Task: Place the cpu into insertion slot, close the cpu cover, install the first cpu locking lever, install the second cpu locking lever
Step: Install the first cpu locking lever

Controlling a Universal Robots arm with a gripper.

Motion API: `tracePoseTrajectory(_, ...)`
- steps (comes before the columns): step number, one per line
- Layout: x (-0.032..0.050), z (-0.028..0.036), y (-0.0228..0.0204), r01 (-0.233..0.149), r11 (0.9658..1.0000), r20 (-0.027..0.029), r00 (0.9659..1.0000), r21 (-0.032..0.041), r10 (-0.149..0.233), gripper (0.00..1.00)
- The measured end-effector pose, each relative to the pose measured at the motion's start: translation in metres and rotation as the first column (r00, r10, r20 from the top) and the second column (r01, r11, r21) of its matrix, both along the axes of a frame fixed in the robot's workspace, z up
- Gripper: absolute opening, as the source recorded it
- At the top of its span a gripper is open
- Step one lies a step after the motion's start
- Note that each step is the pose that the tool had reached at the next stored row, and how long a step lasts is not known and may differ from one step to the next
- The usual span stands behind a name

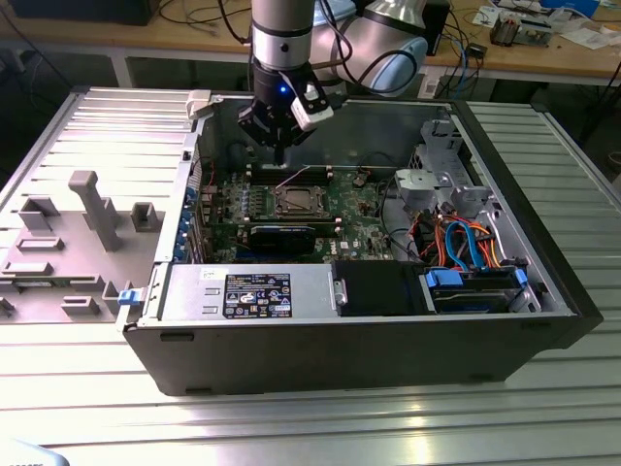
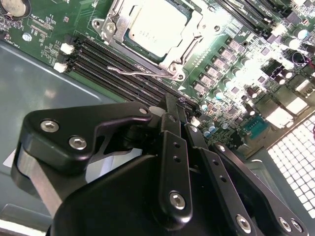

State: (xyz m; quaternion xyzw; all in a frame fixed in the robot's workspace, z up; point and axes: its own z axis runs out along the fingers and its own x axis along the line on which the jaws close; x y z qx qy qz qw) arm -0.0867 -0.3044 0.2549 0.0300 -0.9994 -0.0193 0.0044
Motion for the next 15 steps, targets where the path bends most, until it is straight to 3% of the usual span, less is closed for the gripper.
tracePoseTrajectory(15,0.0028,-0.0038,0.0002,0.000,1.0000,0.0000,1.0000,0.0000,0.000,0.11)
